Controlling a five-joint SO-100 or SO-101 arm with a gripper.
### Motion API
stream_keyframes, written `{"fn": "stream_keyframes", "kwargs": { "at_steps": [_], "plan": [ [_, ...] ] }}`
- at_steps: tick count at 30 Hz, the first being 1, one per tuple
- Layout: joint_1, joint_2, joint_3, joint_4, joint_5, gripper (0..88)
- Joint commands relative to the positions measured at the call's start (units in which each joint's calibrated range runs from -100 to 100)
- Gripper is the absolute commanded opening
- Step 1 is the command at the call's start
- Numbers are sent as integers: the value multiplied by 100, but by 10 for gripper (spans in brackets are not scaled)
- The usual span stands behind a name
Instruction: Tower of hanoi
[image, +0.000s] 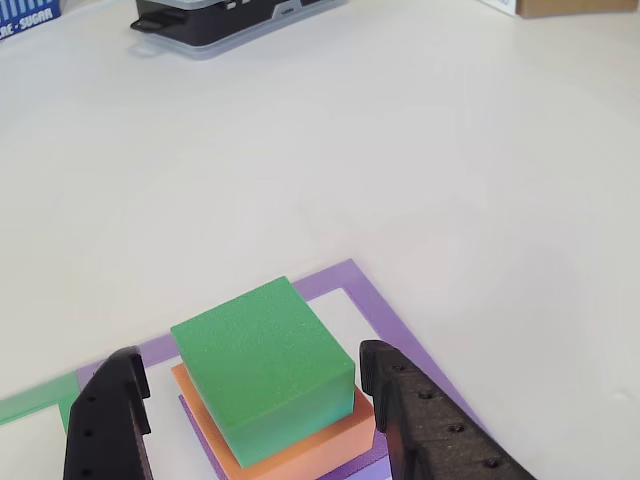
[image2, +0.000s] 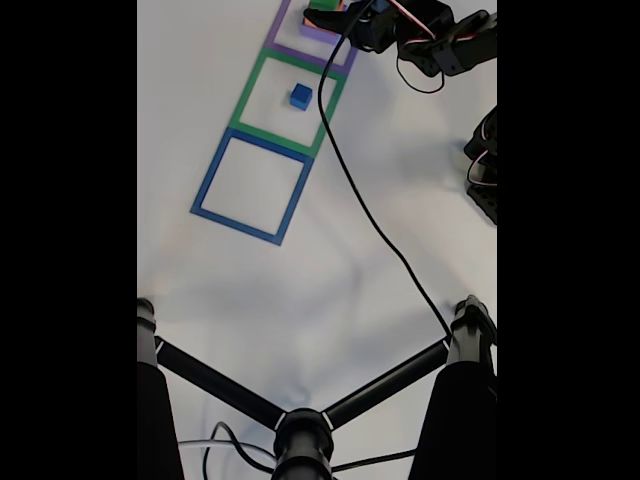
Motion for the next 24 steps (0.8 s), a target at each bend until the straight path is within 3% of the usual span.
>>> {"fn": "stream_keyframes", "kwargs": {
  "at_steps": [1,24],
  "plan": [
    [-56,-88,14,-156,0,212],
    [-216,136,-86,-399,0,92]
  ]
}}
